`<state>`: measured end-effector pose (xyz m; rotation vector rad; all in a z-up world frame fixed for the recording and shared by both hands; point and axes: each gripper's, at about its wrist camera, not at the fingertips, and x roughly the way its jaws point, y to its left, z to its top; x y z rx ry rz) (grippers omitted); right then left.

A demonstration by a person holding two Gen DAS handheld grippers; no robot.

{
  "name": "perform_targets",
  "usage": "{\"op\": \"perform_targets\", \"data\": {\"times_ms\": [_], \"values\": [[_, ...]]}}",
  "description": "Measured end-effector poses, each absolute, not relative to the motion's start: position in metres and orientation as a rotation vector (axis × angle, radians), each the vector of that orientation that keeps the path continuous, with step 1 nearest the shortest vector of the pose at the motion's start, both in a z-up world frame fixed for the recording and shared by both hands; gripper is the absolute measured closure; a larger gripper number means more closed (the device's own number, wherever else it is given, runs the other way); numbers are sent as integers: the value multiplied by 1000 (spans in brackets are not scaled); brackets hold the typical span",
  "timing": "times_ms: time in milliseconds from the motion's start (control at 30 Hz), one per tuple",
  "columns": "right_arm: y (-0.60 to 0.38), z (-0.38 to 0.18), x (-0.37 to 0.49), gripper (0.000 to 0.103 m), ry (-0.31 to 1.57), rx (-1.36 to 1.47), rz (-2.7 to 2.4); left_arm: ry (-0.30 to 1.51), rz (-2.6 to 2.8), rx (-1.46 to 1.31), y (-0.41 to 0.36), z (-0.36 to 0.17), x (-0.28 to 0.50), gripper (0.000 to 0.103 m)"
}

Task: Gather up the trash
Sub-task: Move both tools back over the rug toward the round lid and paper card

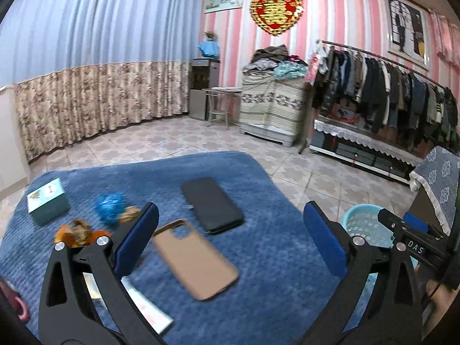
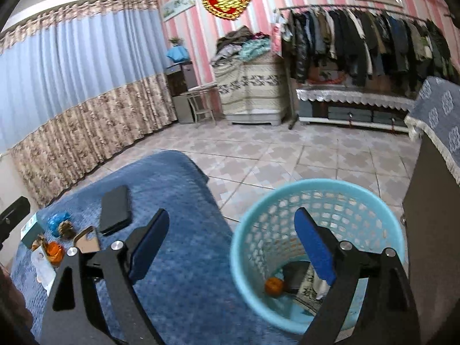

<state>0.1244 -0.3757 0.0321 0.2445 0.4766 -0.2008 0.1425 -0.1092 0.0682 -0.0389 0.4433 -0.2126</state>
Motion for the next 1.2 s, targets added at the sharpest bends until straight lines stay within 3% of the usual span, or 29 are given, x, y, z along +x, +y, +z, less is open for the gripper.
{"op": "perform_targets", "data": {"times_ms": [67, 400, 667, 900, 1200], "values": [[-361, 32, 128, 7, 484, 223, -182, 451, -197, -40, -95, 68, 140, 6], [-289, 28, 143, 6, 522, 148, -28, 450, -4, -28, -11, 63, 130, 6], [-232, 12, 161, 6, 585, 104, 37, 531, 85, -56, 50, 29, 130, 6], [-214, 8, 162, 6, 579, -10, -1, 634, 92, -90, 69, -10, 139, 6], [-223, -2, 173, 6, 657, 91, 41, 698, 107, -123, 80, -37, 147, 6]]}}
